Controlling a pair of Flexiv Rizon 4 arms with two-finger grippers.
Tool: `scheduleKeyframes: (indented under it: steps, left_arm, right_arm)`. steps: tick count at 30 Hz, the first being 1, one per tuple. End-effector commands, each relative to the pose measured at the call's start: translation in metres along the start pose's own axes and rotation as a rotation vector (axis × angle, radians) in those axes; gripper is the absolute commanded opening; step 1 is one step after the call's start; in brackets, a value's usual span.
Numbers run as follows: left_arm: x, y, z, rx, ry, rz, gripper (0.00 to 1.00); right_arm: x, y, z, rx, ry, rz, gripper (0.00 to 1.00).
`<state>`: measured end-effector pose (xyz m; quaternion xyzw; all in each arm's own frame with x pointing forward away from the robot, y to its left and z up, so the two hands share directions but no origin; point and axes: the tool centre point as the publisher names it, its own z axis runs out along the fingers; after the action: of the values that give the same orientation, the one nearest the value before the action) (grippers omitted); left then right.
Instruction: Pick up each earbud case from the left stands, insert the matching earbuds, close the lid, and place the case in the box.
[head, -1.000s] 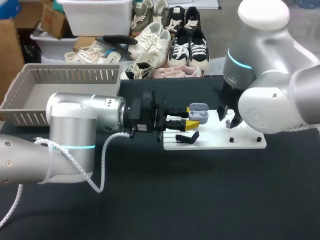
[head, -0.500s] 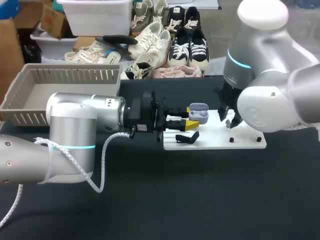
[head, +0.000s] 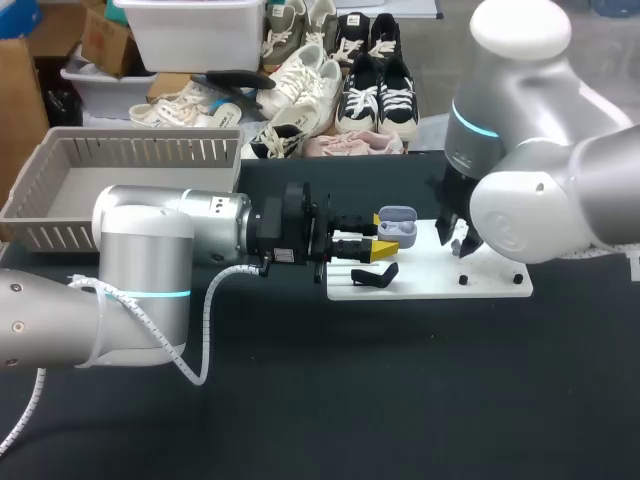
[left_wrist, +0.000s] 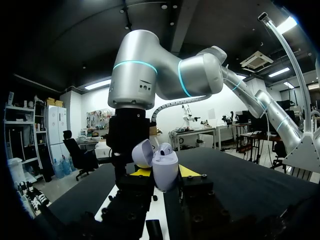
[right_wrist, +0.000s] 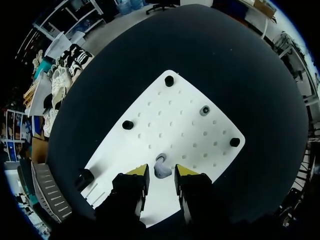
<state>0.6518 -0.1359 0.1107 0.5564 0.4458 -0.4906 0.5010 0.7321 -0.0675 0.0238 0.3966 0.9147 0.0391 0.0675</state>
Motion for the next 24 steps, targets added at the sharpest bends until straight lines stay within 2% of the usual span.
scheduleKeyframes:
  steps: [1,3,5,16,24]
  left_arm:
    - [0.000,-0.001,0.000,-0.006,0.000,0.002,0.00]
    - [0.000,-0.001,0.000,-0.006,0.000,0.002,0.00]
    - [0.000,-0.001,0.000,-0.006,0.000,0.002,0.00]
    - [0.000,-0.001,0.000,-0.006,0.000,0.002,0.00]
    - [0.000,-0.001,0.000,-0.006,0.000,0.002,0.00]
  right_arm:
    - [0.000,0.002,0.000,0.006,0.000,0.002,0.20]
    - [0.000,0.002,0.001,0.007,-0.001,0.002,0.15]
    - [0.000,0.002,0.001,0.008,-0.001,0.001,0.00]
    - [-0.002,-0.003,0.000,0.009,-0.002,0.003,0.00]
    - [-0.002,-0.007,-0.010,-0.010,-0.005,0.010,0.00]
